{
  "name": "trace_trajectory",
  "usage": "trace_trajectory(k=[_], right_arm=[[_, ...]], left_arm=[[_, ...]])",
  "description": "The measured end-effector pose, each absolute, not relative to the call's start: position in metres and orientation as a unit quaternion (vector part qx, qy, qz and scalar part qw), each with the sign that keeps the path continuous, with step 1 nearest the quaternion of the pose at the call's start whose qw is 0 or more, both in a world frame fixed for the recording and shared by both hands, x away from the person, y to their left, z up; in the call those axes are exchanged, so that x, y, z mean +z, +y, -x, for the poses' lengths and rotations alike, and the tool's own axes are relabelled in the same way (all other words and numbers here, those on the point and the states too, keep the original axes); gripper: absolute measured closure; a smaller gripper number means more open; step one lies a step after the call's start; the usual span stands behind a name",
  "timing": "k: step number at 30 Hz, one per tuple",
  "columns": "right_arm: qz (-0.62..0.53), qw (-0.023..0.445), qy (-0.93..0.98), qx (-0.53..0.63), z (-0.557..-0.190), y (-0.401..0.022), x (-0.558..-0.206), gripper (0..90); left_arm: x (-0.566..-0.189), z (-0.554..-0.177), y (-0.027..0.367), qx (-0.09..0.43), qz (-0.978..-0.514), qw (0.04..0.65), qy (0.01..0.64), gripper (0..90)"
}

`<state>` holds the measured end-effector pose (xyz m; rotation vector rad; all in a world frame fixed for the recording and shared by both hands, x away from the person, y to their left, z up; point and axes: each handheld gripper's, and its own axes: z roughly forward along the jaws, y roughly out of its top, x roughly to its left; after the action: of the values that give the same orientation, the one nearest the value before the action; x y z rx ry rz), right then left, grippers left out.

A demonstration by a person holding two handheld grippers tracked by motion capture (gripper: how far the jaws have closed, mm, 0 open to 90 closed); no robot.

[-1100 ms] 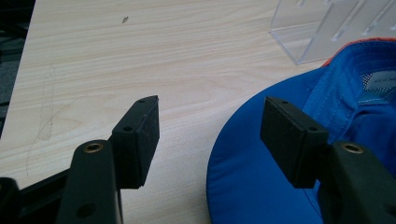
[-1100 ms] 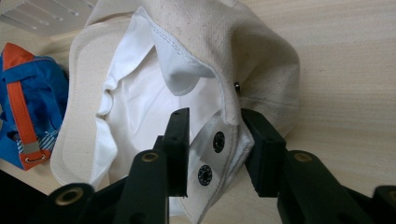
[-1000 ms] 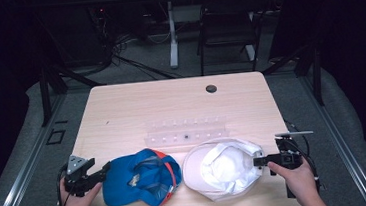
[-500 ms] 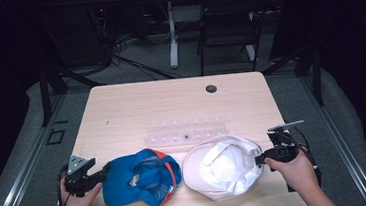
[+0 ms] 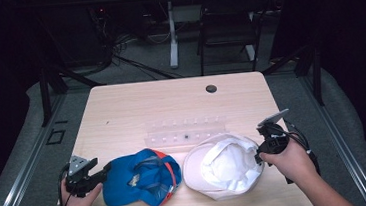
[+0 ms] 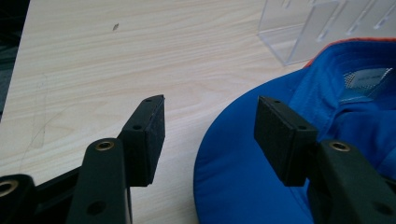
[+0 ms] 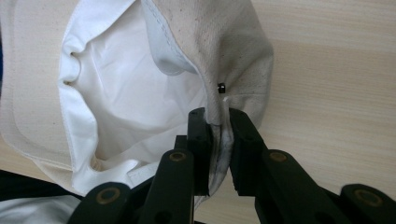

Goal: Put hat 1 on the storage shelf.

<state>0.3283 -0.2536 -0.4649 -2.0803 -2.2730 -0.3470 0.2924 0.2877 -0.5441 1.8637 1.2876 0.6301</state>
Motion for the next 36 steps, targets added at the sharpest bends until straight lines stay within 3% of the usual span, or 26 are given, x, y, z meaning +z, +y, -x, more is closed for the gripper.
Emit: trace_trajectory(k=[14,30,36], right_arm=[[0.658,0.015,-0.751,-0.051,-0.342,-0.232,-0.443,80.4],[0.668,0.046,-0.741,-0.058,-0.355,-0.230,-0.405,80.9],[0.670,0.029,-0.739,-0.058,-0.356,-0.222,-0.390,81.0]], left_arm=[[-0.537,-0.285,0.256,0.252,-0.751,0.393,0.466,42.1],[-0.540,-0.286,0.259,0.238,-0.752,0.394,0.471,42.6],[-0.542,-0.286,0.261,0.236,-0.749,0.394,0.477,42.8]])
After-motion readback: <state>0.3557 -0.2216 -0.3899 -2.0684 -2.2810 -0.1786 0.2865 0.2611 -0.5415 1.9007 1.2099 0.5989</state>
